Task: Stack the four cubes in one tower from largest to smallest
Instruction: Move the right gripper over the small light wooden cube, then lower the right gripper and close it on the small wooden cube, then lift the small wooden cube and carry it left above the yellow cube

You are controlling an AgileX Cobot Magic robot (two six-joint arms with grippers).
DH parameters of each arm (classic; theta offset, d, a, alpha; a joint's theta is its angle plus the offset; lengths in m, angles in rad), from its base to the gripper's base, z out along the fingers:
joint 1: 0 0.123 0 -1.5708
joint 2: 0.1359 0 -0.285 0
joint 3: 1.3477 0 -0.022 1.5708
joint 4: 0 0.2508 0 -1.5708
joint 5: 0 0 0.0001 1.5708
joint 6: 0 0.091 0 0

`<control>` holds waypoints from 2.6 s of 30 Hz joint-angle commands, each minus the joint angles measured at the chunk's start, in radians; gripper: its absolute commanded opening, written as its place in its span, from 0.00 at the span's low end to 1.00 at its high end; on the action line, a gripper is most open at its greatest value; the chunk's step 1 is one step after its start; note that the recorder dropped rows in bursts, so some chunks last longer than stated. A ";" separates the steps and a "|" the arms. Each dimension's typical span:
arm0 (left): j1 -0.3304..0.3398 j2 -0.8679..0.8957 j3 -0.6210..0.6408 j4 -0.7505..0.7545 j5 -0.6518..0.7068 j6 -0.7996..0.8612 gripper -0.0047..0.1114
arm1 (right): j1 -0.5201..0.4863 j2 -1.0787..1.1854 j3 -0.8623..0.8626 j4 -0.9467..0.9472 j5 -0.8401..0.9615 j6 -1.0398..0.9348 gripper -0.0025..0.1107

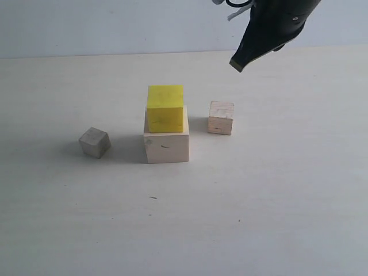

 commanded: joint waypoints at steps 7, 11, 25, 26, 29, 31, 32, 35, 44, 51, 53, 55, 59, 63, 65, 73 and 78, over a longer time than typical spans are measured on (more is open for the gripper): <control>0.002 -0.004 0.018 -0.001 0.065 -0.002 0.04 | -0.088 0.090 -0.014 -0.015 -0.103 -0.144 0.02; 0.002 -0.004 0.089 -0.003 0.043 -0.002 0.04 | -0.168 0.117 -0.012 0.206 -0.139 -0.356 0.02; 0.002 -0.006 0.120 -0.003 0.003 -0.002 0.04 | -0.276 0.298 -0.014 0.695 -0.127 -1.069 0.04; 0.002 -0.006 0.123 -0.003 0.002 -0.002 0.04 | -0.276 0.302 -0.014 0.703 -0.119 -1.106 0.06; 0.002 -0.010 0.123 -0.003 -0.001 -0.002 0.04 | -0.276 0.292 -0.014 0.807 -0.088 -1.216 0.21; 0.002 -0.024 0.123 -0.003 -0.002 -0.002 0.04 | -0.276 0.278 -0.014 0.894 -0.053 -1.330 0.35; 0.002 -0.029 0.123 -0.003 -0.002 -0.002 0.04 | -0.276 0.278 -0.014 0.911 -0.040 -1.359 0.41; 0.002 -0.074 0.123 -0.003 -0.003 -0.002 0.04 | -0.276 0.305 -0.014 0.960 -0.051 -1.453 0.56; 0.002 -0.135 0.123 -0.003 -0.002 -0.002 0.04 | -0.276 0.363 -0.014 1.025 -0.168 -1.465 0.57; 0.002 -0.134 0.123 -0.003 -0.003 -0.002 0.04 | -0.276 0.403 -0.014 1.043 -0.180 -1.485 0.57; 0.002 -0.134 0.123 -0.003 -0.003 0.000 0.04 | -0.276 0.406 -0.014 1.048 -0.185 -1.485 0.57; 0.002 -0.134 0.123 -0.003 -0.003 0.002 0.04 | -0.276 0.413 -0.014 1.058 -0.187 -1.485 0.57; 0.002 -0.134 0.123 -0.003 -0.003 0.002 0.04 | -0.276 0.432 -0.014 1.075 -0.177 -1.485 0.57; 0.002 -0.134 0.123 -0.003 -0.003 0.002 0.04 | -0.276 0.446 -0.014 1.075 -0.177 -1.485 0.57; 0.002 -0.134 0.123 -0.003 -0.005 0.001 0.04 | -0.276 0.450 -0.014 1.089 -0.177 -1.485 0.57; 0.002 -0.134 0.123 -0.003 -0.005 0.001 0.04 | -0.276 0.429 -0.014 1.090 -0.133 -1.481 0.20; 0.002 -0.134 0.123 -0.001 -0.005 0.001 0.04 | -0.276 0.350 -0.014 1.066 -0.126 -1.456 0.02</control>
